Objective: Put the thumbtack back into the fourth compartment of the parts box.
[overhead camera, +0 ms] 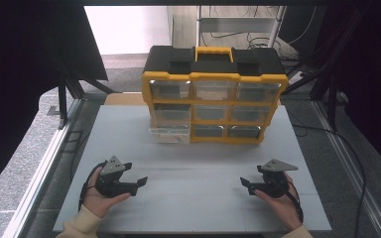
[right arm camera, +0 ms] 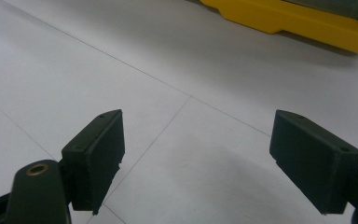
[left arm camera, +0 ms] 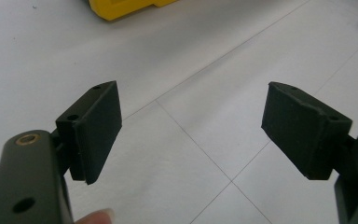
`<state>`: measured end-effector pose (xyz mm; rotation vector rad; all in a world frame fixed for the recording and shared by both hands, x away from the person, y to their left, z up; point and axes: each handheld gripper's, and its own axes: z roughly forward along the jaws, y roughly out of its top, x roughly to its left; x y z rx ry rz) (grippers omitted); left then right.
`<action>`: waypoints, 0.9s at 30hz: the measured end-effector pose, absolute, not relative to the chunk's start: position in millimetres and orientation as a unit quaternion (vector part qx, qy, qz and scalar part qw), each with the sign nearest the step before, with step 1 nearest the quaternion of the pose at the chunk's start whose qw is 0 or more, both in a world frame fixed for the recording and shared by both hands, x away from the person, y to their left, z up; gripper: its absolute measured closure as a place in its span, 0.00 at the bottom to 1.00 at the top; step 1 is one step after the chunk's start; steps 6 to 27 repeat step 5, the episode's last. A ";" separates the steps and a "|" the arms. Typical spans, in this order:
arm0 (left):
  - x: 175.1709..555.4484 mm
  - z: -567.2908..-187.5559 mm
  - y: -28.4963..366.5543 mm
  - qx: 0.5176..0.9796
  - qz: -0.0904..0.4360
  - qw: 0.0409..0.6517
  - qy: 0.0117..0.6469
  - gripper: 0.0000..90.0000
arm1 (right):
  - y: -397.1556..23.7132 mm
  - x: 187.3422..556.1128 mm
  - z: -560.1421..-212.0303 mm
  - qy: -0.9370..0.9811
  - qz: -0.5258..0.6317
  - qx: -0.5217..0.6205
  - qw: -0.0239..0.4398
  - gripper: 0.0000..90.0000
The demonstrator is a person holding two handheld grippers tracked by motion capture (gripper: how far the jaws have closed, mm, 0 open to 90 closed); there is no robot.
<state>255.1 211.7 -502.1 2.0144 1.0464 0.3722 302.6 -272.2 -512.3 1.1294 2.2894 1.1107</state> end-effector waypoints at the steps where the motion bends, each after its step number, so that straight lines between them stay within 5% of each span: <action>1: 255.1 -501.9 211.5 0.799 0.148 0.409 0.415 0.22 | -272.2 302.5 -512.2 0.809 0.393 0.399 0.178 0.20; 27: 255.6 -501.7 212.0 0.799 0.147 0.409 0.415 0.22 | -272.4 302.6 -512.3 0.809 0.393 0.399 0.178 0.20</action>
